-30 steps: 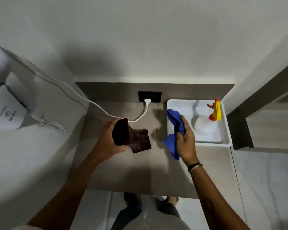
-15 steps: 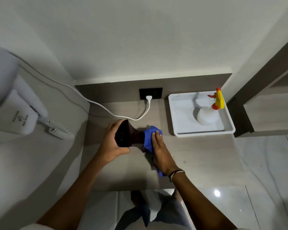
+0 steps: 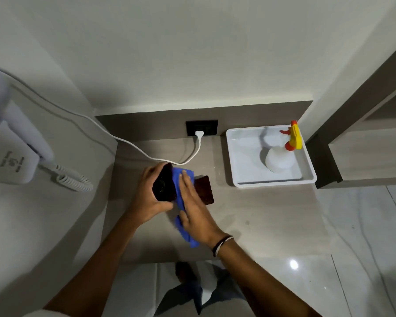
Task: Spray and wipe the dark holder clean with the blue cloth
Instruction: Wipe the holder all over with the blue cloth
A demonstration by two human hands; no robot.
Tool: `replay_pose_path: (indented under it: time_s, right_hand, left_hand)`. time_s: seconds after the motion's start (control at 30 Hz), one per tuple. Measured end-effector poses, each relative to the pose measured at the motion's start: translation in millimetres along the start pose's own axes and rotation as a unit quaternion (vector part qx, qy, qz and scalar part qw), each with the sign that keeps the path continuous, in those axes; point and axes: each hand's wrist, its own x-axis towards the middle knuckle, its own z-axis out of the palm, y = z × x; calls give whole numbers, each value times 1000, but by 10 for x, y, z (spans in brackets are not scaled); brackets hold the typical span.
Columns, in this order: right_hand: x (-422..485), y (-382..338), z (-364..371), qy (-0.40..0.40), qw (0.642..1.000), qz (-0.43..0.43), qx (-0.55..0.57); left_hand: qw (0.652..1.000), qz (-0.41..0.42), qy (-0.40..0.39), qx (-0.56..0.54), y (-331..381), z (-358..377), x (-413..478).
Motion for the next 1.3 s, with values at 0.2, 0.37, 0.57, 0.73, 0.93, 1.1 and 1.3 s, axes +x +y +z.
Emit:
replay_pose_path:
  time_s: [0.2, 0.37, 0.57, 0.73, 0.93, 1.1, 1.3]
  right_hand:
    - [-82, 370, -188, -17, 994, 83, -76]
    - [-201, 536, -492, 81, 950, 238, 184]
    - [-44, 545, -608, 115, 910, 284, 280]
    - [135, 601, -561, 140, 905, 270, 296]
    - [94, 336, -532, 138, 952, 218, 167]
    - [-126, -227, -76, -11, 997, -10, 78]
    - [-197, 391, -236, -16, 986, 69, -148]
  left_hand:
    - [999, -28, 8, 16, -96, -75, -76]
    - [980, -142, 87, -106, -107, -1, -118]
    - [974, -218, 31, -55, -14, -19, -111]
    - [985, -157, -64, 32, 1, -50, -230]
    - [993, -50, 29, 104, 15, -30, -263]
    - [996, -22, 72, 53, 54, 85, -241]
    - [991, -66, 64, 97, -27, 36, -271]
